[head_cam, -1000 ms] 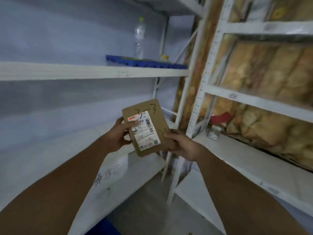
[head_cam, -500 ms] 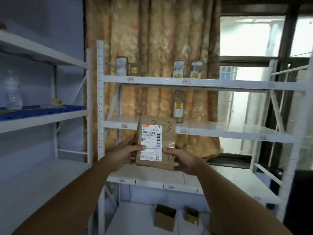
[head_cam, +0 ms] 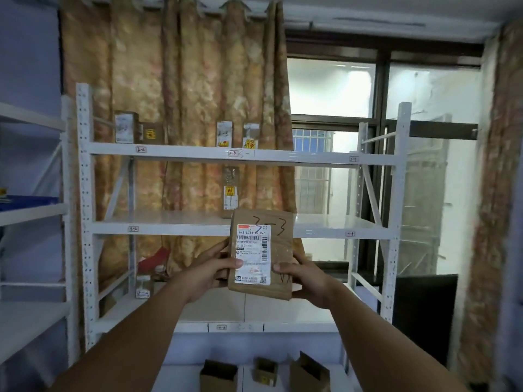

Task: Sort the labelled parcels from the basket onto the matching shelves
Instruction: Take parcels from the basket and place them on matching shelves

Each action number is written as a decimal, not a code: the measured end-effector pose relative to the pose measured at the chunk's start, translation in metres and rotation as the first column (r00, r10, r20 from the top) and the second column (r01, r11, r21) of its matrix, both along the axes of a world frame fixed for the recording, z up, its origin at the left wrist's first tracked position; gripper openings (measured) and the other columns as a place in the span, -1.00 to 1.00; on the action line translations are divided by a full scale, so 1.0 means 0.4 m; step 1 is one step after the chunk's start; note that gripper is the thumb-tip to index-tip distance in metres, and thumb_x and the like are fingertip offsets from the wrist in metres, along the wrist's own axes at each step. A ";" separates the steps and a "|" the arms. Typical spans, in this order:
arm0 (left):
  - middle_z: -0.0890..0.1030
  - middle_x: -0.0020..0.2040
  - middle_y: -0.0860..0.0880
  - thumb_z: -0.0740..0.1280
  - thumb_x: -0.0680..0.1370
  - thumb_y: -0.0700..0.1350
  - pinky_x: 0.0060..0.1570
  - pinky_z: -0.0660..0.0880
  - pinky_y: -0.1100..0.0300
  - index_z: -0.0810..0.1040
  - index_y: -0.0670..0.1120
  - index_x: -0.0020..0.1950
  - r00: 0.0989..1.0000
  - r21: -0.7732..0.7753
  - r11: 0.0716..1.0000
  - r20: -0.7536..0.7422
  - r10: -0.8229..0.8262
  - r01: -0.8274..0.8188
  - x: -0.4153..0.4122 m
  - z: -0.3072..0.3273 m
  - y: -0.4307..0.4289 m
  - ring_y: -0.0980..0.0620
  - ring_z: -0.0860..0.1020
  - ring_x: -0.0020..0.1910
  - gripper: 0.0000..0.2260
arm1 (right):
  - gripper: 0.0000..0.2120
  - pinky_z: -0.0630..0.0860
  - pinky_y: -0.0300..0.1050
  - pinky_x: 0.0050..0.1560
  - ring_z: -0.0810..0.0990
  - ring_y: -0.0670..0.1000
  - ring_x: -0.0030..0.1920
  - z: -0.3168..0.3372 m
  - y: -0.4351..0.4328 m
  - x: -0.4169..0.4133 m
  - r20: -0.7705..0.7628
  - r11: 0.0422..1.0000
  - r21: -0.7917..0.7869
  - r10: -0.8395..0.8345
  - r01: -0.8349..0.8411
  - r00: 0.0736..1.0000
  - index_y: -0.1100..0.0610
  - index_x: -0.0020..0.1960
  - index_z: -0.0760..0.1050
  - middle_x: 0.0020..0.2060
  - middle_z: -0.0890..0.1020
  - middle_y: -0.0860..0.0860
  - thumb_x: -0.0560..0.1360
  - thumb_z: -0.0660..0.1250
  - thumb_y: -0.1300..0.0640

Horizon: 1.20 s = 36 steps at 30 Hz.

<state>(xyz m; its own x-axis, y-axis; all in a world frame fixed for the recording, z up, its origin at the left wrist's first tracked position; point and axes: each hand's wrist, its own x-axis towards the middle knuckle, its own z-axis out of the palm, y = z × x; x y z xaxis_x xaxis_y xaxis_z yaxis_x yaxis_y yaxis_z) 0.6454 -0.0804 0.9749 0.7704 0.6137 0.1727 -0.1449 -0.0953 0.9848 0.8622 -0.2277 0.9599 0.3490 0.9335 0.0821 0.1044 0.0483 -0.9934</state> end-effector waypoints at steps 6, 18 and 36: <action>0.72 0.15 -0.05 0.53 0.47 -0.23 0.17 0.60 -0.11 0.62 0.02 0.28 0.995 -0.002 0.998 0.070 0.066 -0.066 0.077 0.015 -0.026 -0.07 0.71 0.10 -0.60 | -0.37 0.65 0.20 0.16 0.67 0.16 0.21 0.009 0.004 0.052 -0.037 0.994 0.093 -0.058 0.061 0.998 -0.12 0.36 0.51 0.21 0.70 0.02 0.34 0.64 0.04; 0.75 0.00 0.00 0.53 0.47 -0.28 0.00 0.65 0.10 0.70 0.08 0.02 0.936 0.154 0.931 0.175 0.304 -0.331 0.285 0.043 0.192 -0.01 0.73 -0.05 -0.73 | -0.38 0.68 0.07 0.12 0.70 0.01 0.08 0.032 0.273 0.188 0.132 0.899 0.271 -0.389 0.344 0.912 -0.06 0.38 0.50 0.19 0.67 -0.07 0.38 0.62 -0.06; 0.64 -0.01 0.02 0.50 0.52 -0.25 0.14 0.60 -0.04 0.57 -0.05 0.22 0.893 0.309 0.838 0.170 0.416 -0.449 0.738 0.089 0.820 -0.08 0.64 0.02 -0.69 | -0.52 0.59 0.16 0.27 0.62 0.10 0.17 0.107 0.896 0.536 0.071 0.809 0.262 -0.559 0.526 0.826 -0.04 0.23 0.36 0.21 0.59 -0.03 0.47 0.57 0.15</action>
